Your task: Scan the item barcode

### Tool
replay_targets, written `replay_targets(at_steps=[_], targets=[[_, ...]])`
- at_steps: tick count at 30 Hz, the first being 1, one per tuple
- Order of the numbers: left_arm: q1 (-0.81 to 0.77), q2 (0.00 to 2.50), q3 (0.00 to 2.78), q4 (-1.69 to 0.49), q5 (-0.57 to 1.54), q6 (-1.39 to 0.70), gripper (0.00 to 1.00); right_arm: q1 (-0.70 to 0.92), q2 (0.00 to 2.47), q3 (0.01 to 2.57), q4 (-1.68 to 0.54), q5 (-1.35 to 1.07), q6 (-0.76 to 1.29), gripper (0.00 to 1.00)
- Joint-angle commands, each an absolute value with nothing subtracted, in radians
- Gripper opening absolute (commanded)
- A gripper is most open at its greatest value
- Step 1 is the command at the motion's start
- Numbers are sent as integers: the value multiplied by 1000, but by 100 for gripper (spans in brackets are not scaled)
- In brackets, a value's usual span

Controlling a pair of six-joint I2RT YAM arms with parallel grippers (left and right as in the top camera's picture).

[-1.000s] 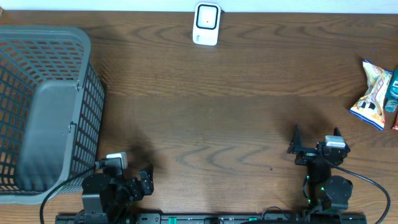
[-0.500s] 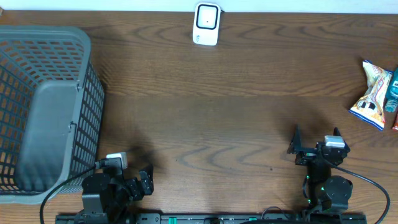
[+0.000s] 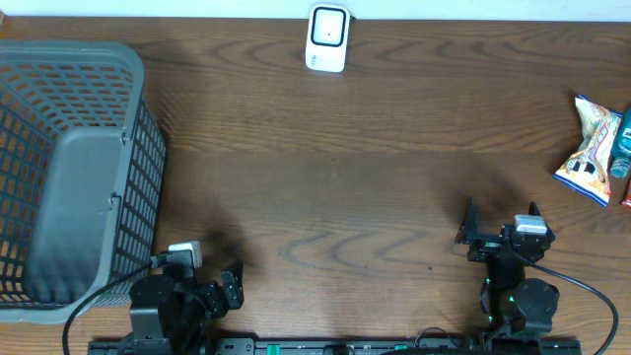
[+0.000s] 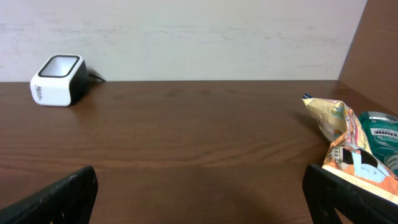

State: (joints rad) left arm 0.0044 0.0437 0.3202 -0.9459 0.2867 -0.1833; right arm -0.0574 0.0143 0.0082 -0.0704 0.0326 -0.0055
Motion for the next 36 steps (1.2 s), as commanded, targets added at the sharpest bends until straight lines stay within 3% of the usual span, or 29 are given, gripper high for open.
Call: replay_targets(at_steps=[1, 7, 15, 24, 36], targets=[[1, 20, 294, -847, 296, -178, 98, -52, 6, 6, -73, 23, -16, 99], [0, 2, 218, -426, 212, -169, 98, -52, 6, 6, -73, 23, -16, 99], [-1, 2, 49, -64, 110, -170, 98, -52, 7, 6, -73, 23, -16, 99], [-4, 2, 4, -71, 1, -165, 98, -52, 6, 6, -73, 23, -16, 99], [-4, 2, 4, -73, 18, -98, 98, -52, 6, 6, -73, 23, -16, 99]])
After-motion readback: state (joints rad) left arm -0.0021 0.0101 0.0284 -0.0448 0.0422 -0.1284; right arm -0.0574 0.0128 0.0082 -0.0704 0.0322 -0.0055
